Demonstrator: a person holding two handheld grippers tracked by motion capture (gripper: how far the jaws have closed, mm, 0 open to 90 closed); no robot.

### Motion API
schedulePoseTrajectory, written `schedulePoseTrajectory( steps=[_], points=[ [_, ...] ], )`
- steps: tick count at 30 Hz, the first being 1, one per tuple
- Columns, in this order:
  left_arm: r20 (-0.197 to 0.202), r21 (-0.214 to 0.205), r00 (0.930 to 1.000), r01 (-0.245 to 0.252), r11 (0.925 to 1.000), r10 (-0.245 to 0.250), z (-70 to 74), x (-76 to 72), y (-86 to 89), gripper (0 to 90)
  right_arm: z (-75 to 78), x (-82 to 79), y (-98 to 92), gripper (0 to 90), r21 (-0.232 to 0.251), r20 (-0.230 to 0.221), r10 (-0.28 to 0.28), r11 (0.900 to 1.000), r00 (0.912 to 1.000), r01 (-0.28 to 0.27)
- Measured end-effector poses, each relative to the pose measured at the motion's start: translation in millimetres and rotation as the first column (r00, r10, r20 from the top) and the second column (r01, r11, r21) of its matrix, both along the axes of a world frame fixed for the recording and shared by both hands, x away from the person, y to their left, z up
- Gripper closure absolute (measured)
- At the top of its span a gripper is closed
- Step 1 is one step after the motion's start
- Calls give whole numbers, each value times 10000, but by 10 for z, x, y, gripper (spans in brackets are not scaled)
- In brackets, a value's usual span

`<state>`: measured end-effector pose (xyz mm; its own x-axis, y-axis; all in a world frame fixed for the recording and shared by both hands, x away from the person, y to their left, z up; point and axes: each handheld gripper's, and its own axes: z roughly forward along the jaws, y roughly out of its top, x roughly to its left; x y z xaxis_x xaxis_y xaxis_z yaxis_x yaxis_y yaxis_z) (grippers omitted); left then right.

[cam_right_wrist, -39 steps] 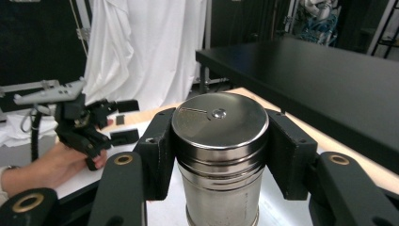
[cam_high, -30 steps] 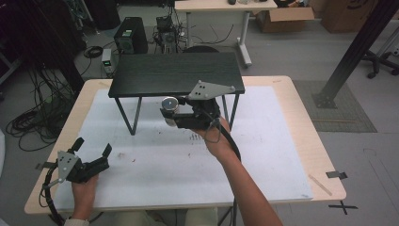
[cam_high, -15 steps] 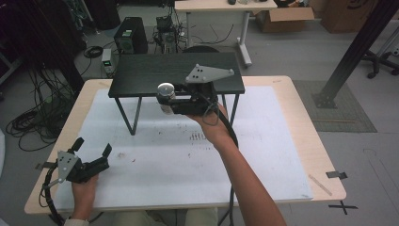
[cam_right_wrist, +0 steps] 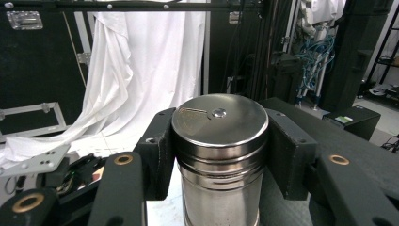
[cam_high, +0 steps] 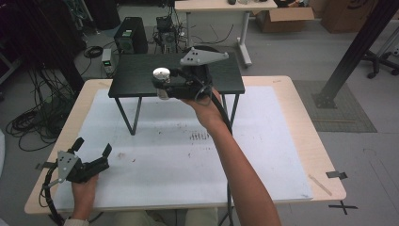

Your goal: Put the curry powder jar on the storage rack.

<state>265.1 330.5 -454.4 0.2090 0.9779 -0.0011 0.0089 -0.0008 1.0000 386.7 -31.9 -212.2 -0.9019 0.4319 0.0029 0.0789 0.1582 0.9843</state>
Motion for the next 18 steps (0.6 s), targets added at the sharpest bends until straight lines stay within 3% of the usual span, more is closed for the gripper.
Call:
schedulePoseTrajectory(
  steps=[18],
  points=[
    [-5, -6, 10000, 5, 10000, -5, 1, 0, 0, 3, 136, 508, 227, 487, -171, -29, -1275, 9917, 9918, 1274]
  ],
)
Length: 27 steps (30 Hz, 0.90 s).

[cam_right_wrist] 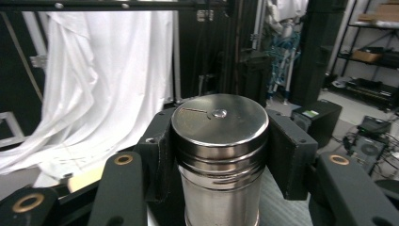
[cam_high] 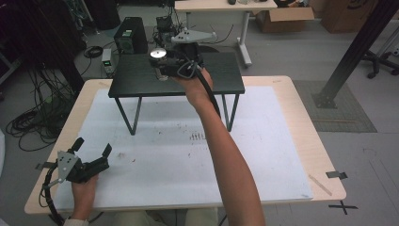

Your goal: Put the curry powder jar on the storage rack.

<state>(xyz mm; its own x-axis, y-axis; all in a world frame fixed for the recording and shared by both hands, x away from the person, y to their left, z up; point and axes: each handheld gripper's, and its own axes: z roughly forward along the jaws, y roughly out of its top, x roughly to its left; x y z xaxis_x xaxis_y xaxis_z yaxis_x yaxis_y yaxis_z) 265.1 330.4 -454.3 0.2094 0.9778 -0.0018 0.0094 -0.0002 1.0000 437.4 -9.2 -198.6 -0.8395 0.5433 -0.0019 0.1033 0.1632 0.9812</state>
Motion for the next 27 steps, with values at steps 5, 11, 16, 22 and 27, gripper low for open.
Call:
schedulePoseTrajectory(
  steps=[5, 11, 16, 22, 27],
  points=[
    [14, -18, 10000, -1, 10000, 1, 0, 0, -1, 3, -31, 146, 71, 487, 93, -266, -394, 9992, 9989, 396],
    [23, -34, 10000, 0, 10000, 0, -1, 0, -1, 3, -130, 307, 119, 487, 34, -773, -860, 9962, 9933, 865],
    [15, -18, 10000, 3, 10000, -3, -1, 0, -2, 3, -213, 393, 138, 487, -80, -1100, -1145, 9934, 9873, 1143],
    [16, -21, 10000, 0, 10000, 0, -1, 0, -1, 3, -279, 464, 164, 487, -321, -1241, -1415, 9898, 9821, 1385],
    [19, -31, 10000, -4, 10000, 4, -1, 0, -1, 2, -311, 502, 158, 486, -315, -1403, -1491, 9888, 9788, 1461]
  ],
)
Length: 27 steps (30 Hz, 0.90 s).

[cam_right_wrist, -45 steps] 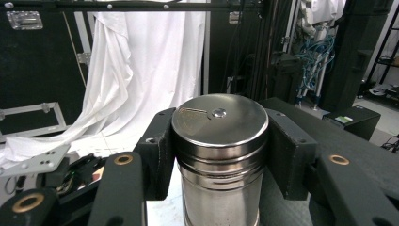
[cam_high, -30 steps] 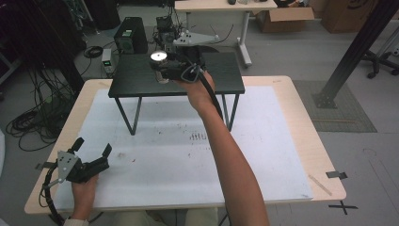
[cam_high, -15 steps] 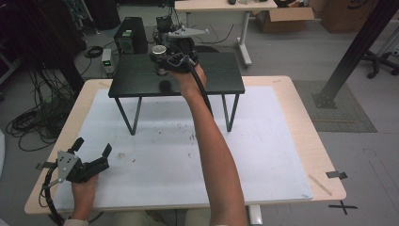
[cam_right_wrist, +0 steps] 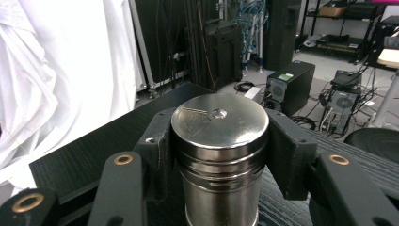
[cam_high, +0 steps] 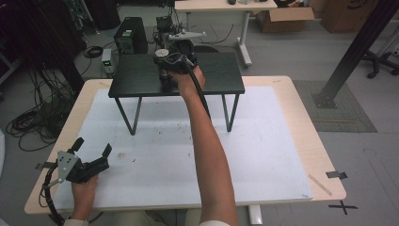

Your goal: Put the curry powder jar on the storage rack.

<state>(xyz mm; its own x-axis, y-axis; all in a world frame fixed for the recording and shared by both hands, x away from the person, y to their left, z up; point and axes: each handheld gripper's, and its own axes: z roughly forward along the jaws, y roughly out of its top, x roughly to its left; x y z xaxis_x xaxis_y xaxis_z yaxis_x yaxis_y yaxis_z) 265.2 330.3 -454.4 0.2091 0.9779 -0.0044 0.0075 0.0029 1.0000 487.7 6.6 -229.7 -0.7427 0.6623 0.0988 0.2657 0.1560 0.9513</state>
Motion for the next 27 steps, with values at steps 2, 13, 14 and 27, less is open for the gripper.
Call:
schedulePoseTrajectory(
  steps=[2, 13, 14, 27],
  points=[
    [-4, 22, 10000, 1, 10000, -1, 1, 0, -1, 2, 1, -3, 6, 484, -89, 3, 68, 9999, 10000, -68],
    [-3, 20, 10000, 3, 10000, -3, 1, 0, 0, 3, 1, -14, -30, 398, -105, -133, 212, 9997, 9997, -213],
    [-6, 14, 10000, 3, 10000, -3, 1, 0, 0, 2, 2, -16, -42, 382, -86, -132, 228, 9997, 9997, -229],
    [-9, 10, 10000, 7, 10000, -7, 0, 0, -2, 3, 77, -66, -241, 213, 665, 60, 204, 9976, 9998, -208]
  ],
)
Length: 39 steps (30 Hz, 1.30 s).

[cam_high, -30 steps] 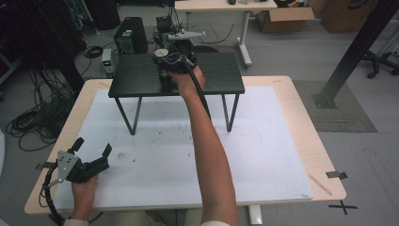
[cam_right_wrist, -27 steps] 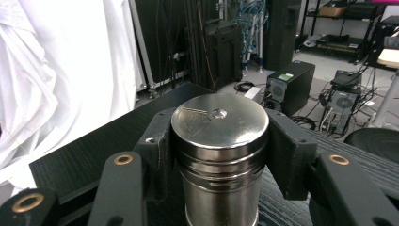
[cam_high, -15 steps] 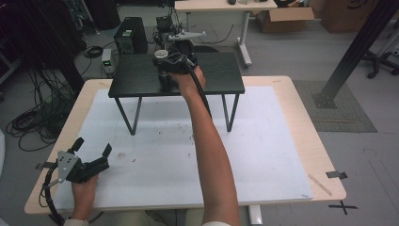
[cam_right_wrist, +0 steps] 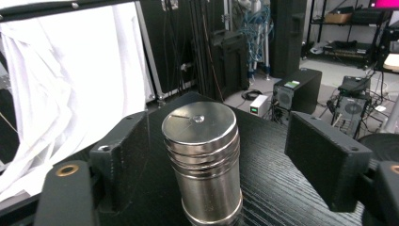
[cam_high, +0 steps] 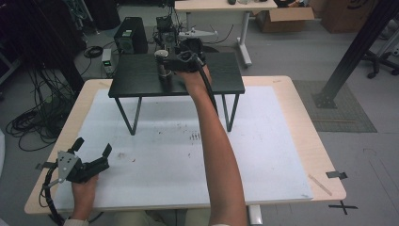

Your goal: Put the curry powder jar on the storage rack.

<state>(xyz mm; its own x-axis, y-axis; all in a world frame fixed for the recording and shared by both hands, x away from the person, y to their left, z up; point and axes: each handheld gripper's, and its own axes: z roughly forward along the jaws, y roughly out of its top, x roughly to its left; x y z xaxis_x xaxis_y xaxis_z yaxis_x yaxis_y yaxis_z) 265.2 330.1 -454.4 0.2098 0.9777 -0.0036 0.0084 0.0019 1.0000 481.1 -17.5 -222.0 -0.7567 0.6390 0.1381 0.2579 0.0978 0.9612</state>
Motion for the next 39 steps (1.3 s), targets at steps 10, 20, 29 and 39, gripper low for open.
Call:
schedulePoseTrajectory(
  steps=[10, 20, 29, 39],
  points=[
    [4, 12, 10000, 1, 10000, -1, 0, 0, 0, 3, 86, -96, -249, 41, 514, 325, -530, 9974, 9981, 513],
    [-1, 24, 10000, 3, 10000, -3, 0, 0, 2, 4, 145, -291, -605, 0, 457, 367, -1129, 9927, 9929, 1112],
    [28, 7, 10000, 12, 10000, -12, -1, -2, 2, 4, 165, -510, -885, 1, 607, 552, -1369, 9892, 9890, 1336],
    [33, 15, 10000, 13, 10000, -13, -1, -3, 4, 3, 103, -739, -1201, 5, 857, 686, -1723, 9824, 9826, 1663]
  ],
)
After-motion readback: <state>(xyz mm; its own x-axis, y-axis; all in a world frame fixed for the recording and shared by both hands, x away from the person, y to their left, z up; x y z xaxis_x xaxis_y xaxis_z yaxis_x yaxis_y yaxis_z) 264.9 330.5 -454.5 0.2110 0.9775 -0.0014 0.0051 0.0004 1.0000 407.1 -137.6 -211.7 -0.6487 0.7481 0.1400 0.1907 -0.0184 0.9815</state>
